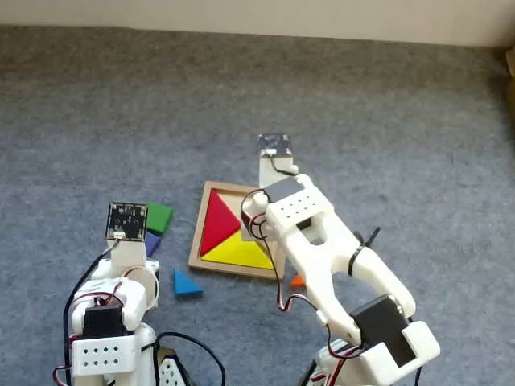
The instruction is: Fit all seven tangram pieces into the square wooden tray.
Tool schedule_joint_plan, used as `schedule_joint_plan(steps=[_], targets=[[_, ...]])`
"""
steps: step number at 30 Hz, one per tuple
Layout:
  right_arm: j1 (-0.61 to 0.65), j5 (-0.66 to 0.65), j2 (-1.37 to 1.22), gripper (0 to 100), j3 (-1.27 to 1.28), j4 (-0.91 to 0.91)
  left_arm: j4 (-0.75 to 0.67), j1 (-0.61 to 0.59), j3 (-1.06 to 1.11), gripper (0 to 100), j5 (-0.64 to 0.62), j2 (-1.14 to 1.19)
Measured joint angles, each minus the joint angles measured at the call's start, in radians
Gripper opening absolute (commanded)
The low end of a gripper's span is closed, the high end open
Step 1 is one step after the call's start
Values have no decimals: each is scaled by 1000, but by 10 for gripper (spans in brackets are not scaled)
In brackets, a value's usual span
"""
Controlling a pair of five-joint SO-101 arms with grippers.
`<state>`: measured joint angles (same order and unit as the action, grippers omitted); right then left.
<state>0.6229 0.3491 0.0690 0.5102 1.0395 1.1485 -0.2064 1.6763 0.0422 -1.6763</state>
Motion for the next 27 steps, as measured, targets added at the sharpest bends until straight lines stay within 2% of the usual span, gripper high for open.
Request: schedule_joint_plan(steps=[4,12,20,27], targets=[[0,-12,0,11,52,-83,0,0,0,77,0,0],[-2,-12,-40,11,107,-101,0,0,0,77,0,0],[0,-12,-43,11,92,84,0,0,0,77,0,0],[2,-69,-12,5,109,153,0,0,0,77,0,0]])
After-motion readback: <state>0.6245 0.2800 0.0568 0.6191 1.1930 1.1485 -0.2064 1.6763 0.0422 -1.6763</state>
